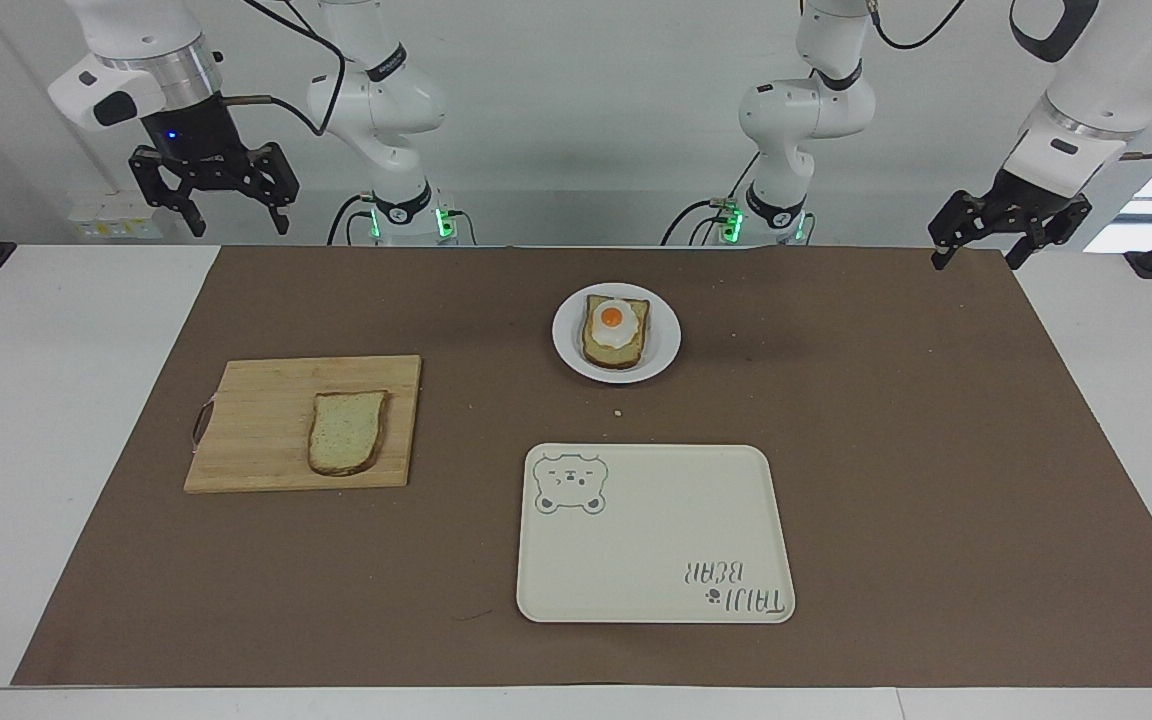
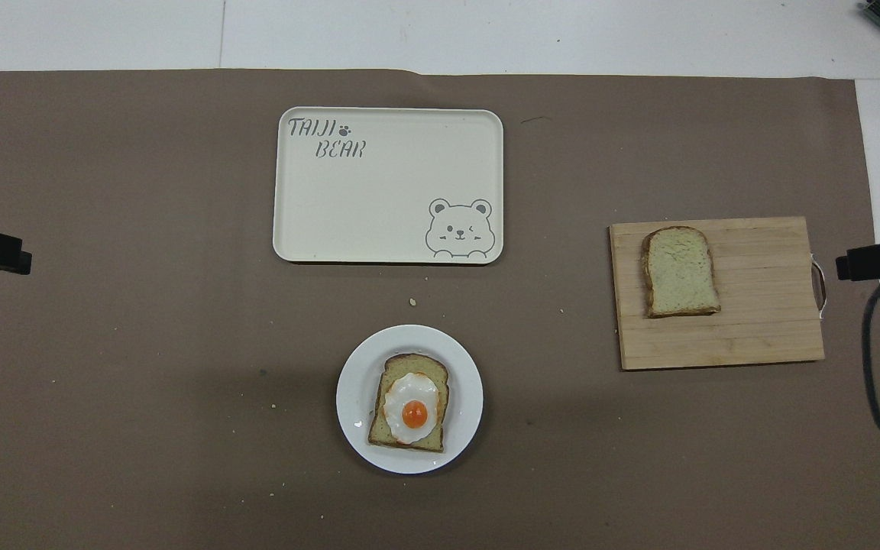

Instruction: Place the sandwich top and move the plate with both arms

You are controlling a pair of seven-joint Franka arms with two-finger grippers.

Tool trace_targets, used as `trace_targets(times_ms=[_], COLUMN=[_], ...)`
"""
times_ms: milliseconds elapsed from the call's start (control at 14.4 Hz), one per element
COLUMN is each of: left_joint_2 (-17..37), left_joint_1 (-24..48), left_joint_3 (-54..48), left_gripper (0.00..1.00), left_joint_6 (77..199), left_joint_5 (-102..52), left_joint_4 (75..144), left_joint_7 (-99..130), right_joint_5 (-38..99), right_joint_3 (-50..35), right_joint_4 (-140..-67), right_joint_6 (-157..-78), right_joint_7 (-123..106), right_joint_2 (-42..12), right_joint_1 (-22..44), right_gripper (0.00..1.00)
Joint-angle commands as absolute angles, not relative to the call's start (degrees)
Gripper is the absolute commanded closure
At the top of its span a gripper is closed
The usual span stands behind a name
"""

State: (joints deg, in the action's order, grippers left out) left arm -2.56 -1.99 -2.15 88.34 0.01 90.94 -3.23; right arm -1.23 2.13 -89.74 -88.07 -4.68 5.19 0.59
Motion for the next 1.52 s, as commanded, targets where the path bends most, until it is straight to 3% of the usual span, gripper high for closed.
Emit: trace_targets(times_ms=[0, 1455], left_joint_2=[-2.4, -2.4], left_joint_1=[-2.0, -2.0], left_joint_3=[-2.2, -2.2], left_gripper=[0.00, 0.00], left_joint_6=[87.8, 87.8], left_joint_5=[0.8, 0.8], left_joint_4=[90.4, 90.4], left_joint_7=[-2.5, -2.5], right_joint_5=[-0.4, -0.4], right_joint_3=[1.9, 2.0], right_joint_4=[-88.9, -90.4], right_joint_6=[-88.2, -87.9], right_joint_7=[-5.4, -5.4], right_joint_2=[4.8, 5.8], right_joint_1=[0.2, 0.1], right_gripper=[0.00, 0.00])
